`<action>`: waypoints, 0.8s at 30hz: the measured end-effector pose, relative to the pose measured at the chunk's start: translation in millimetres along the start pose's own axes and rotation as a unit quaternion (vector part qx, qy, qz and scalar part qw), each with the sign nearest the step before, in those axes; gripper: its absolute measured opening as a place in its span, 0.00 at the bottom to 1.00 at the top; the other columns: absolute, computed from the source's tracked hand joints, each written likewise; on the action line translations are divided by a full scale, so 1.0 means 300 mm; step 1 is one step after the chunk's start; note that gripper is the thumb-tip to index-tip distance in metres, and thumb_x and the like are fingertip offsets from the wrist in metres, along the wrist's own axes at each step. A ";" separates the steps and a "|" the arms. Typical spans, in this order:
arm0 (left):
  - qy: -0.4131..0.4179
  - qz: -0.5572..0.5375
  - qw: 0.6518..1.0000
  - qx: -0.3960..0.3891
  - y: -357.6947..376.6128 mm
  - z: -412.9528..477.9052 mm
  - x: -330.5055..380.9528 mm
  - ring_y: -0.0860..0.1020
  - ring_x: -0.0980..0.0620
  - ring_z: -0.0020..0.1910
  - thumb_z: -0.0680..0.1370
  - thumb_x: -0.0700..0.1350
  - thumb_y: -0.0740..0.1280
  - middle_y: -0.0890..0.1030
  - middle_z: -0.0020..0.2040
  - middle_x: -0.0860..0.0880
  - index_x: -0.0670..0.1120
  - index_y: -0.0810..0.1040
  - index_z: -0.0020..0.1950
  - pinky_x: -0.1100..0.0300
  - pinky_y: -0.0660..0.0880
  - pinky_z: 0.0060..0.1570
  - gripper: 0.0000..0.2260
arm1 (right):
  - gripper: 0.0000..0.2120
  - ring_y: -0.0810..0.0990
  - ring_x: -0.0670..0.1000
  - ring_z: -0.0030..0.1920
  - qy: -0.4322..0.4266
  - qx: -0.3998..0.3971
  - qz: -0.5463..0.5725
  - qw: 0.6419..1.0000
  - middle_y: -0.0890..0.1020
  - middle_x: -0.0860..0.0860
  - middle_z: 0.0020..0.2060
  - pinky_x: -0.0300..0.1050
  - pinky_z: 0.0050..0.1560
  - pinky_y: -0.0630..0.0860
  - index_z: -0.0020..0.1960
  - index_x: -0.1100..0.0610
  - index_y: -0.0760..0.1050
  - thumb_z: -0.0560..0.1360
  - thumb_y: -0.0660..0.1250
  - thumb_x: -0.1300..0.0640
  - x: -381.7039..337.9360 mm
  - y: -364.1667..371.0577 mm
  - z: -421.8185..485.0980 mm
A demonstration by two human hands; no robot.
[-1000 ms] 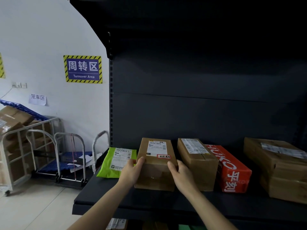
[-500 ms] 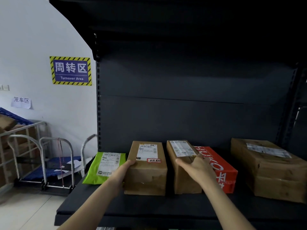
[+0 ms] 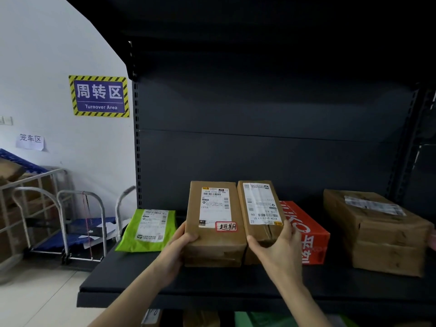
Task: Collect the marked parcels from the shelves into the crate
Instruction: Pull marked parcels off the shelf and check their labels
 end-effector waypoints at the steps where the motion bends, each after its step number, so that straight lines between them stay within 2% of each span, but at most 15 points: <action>1: 0.004 -0.004 1.000 0.005 -0.003 -0.001 0.001 0.79 0.48 0.55 0.66 0.51 0.68 0.83 0.53 0.53 0.62 0.76 0.59 0.56 0.77 0.46 0.21 | 0.51 0.65 0.57 0.67 -0.001 -0.004 -0.001 1.000 0.64 0.58 0.67 0.52 0.64 0.72 0.73 0.59 0.54 0.62 0.72 0.35 -0.001 0.003 0.006; 6: 0.029 -0.037 0.997 0.058 -0.043 -0.002 0.022 0.78 0.45 0.55 0.65 0.51 0.69 0.84 0.52 0.50 0.60 0.79 0.56 0.52 0.77 0.47 0.20 | 0.51 0.66 0.58 0.67 0.009 -0.050 -0.030 0.998 0.64 0.58 0.67 0.51 0.61 0.71 0.73 0.59 0.54 0.62 0.68 0.31 -0.028 0.047 0.064; 10: 0.042 -0.047 0.992 0.107 -0.097 -0.014 0.053 0.75 0.42 0.60 0.62 0.50 0.71 0.80 0.58 0.44 0.53 0.74 0.66 0.41 0.71 0.63 0.31 | 0.49 0.65 0.60 0.66 0.020 -0.091 -0.077 0.993 0.64 0.60 0.66 0.51 0.58 0.71 0.72 0.58 0.56 0.64 0.64 0.29 -0.063 0.093 0.120; 13: 0.047 -0.039 0.990 0.125 -0.139 -0.036 0.075 0.75 0.41 0.60 0.62 0.49 0.71 0.79 0.60 0.43 0.52 0.74 0.66 0.40 0.69 0.65 0.31 | 0.46 0.64 0.60 0.68 0.025 -0.112 -0.092 0.989 0.63 0.60 0.68 0.52 0.58 0.70 0.73 0.57 0.56 0.66 0.62 0.29 -0.071 0.119 0.141; 16: 0.056 -0.036 0.989 0.136 -0.183 -0.059 0.090 0.76 0.42 0.58 0.65 0.48 0.70 0.81 0.57 0.45 0.55 0.79 0.59 0.40 0.70 0.64 0.21 | 0.42 0.61 0.60 0.70 -0.001 -0.104 -0.112 0.988 0.61 0.60 0.70 0.53 0.63 0.67 0.73 0.57 0.58 0.69 0.59 0.30 -0.100 0.111 0.133; 19: 0.052 -0.045 0.986 0.153 -0.229 -0.075 0.088 0.76 0.43 0.57 0.72 0.44 0.69 0.81 0.55 0.46 0.57 0.81 0.52 0.44 0.73 0.58 0.12 | 0.35 0.61 0.58 0.71 -0.109 -0.010 -0.161 0.981 0.61 0.59 0.72 0.52 0.69 0.63 0.72 0.57 0.62 0.74 0.57 0.35 -0.211 0.067 0.084; 20: 0.049 -0.047 0.985 0.157 -0.244 -0.080 0.090 0.76 0.43 0.56 0.73 0.44 0.68 0.81 0.54 0.46 0.58 0.82 0.49 0.46 0.75 0.54 0.10 | 0.31 0.61 0.57 0.71 -0.145 0.006 -0.140 0.979 0.62 0.58 0.72 0.51 0.68 0.64 0.71 0.57 0.64 0.75 0.58 0.38 -0.256 0.069 0.056; 22: 0.044 -0.056 0.984 0.166 -0.279 -0.096 0.100 0.76 0.43 0.53 0.72 0.44 0.68 0.81 0.52 0.46 0.58 0.83 0.46 0.49 0.75 0.46 0.09 | 0.26 0.62 0.53 0.71 -0.202 -0.010 -0.063 0.977 0.64 0.54 0.71 0.45 0.68 0.64 0.70 0.57 0.66 0.77 0.59 0.44 -0.333 0.110 0.002; 24: 0.040 -0.066 0.983 0.164 -0.318 -0.118 0.118 0.76 0.41 0.54 0.69 0.46 0.69 0.80 0.54 0.45 0.56 0.81 0.51 0.51 0.76 0.41 0.12 | 0.23 0.64 0.49 0.70 -0.222 -0.051 0.011 0.974 0.67 0.51 0.69 0.40 0.66 0.64 0.70 0.57 0.66 0.78 0.58 0.48 -0.384 0.177 -0.032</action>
Point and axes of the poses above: each hand's wrist, its own z-axis towards the middle knuckle, its own y-axis out of the palm, x = y × z, the point moved 10 cm from there along z, towards the middle knuckle
